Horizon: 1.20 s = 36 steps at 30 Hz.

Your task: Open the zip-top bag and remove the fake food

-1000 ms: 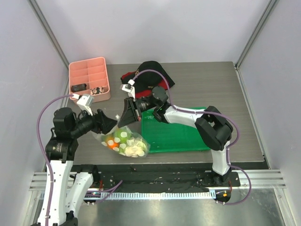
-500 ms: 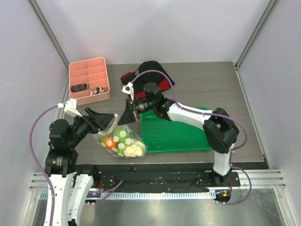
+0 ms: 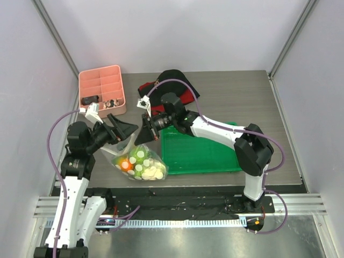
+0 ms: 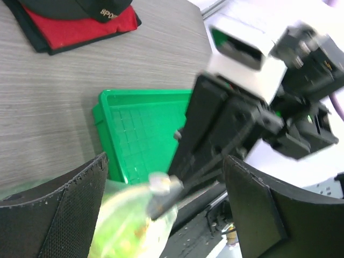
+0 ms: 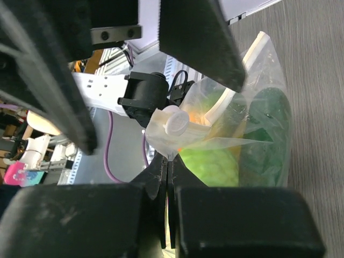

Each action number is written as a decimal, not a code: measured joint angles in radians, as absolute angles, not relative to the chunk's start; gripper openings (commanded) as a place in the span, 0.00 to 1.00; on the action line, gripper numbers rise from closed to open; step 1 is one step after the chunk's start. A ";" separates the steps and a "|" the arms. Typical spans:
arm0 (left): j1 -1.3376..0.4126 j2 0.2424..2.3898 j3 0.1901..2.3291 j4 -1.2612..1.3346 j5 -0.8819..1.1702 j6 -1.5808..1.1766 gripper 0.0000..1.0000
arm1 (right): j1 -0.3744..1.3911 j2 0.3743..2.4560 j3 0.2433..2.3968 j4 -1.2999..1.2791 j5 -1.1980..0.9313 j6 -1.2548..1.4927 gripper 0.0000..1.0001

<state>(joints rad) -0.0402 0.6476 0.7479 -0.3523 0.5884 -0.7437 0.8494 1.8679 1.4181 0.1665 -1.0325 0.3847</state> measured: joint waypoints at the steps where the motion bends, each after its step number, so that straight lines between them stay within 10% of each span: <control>1: -0.040 0.673 0.748 -0.344 0.588 -0.757 0.74 | 0.852 1.867 1.418 0.159 -1.031 0.374 0.02; 4: -0.040 0.727 0.752 -0.356 0.582 -0.823 0.61 | 0.862 1.860 1.418 0.133 -1.010 0.337 0.01; 17: -0.040 0.557 0.711 -0.340 0.574 -0.881 0.76 | 0.868 1.825 1.429 0.051 -0.923 0.250 0.01; 36: -0.043 0.554 0.906 -0.709 0.237 -1.264 0.61 | 0.997 1.730 1.429 -0.079 -0.455 0.080 0.01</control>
